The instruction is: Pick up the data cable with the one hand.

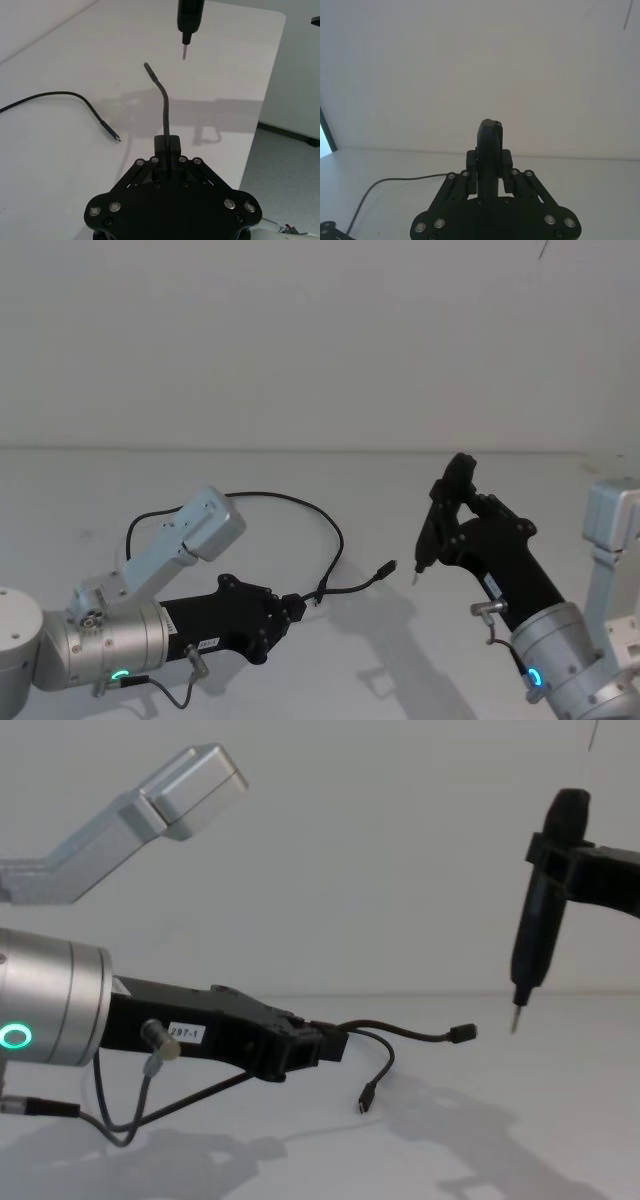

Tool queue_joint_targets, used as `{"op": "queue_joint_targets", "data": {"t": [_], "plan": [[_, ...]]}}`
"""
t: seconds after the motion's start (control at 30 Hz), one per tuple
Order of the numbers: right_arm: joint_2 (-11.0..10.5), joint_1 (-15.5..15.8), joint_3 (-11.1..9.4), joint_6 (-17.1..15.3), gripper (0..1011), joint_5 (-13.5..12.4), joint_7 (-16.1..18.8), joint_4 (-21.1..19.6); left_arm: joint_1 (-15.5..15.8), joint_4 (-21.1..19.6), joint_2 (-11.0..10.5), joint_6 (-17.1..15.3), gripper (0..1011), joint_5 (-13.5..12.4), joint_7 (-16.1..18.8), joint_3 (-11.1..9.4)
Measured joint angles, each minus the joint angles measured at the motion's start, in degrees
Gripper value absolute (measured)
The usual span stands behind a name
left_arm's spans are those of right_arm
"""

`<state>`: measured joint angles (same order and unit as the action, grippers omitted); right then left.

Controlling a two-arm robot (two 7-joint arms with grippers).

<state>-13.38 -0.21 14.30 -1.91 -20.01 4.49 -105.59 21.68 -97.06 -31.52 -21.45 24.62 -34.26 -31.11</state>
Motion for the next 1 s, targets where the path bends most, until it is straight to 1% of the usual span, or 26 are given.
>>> {"op": "queue_joint_targets", "data": {"t": [0.17, 0.5, 0.8, 0.83, 0.93, 1.0], "plan": [[1.0, -0.3, 0.9, 0.5, 279, 0.5, 0.0, 0.6, -0.1, -0.3, -0.2, -0.1, 37, 0.1, 0.0, 0.0], [3.1, -2.2, 2.2, 3.4, 279, 2.8, -0.2, 4.7, -0.3, -0.6, -0.4, -0.2, 36, 0.1, -0.1, 0.1], [4.7, -4.9, 2.5, 6.0, 279, 4.8, -0.7, 9.4, -0.3, -0.7, -0.5, -0.3, 37, 0.2, -0.1, 0.1], [4.7, -4.9, 2.5, 6.0, 279, 4.8, -0.7, 9.4, -0.3, -0.7, -0.5, -0.3, 37, 0.2, -0.1, 0.1], [5.3, -6.0, 2.5, 6.9, 279, 5.6, -0.8, 11.4, -0.3, -0.7, -0.5, -0.3, 36, 0.2, -0.1, 0.1], [5.5, -6.4, 2.5, 7.2, 279, 5.8, -0.8, 12.0, -0.3, -0.8, -0.5, -0.3, 36, 0.2, -0.1, 0.1]]}}
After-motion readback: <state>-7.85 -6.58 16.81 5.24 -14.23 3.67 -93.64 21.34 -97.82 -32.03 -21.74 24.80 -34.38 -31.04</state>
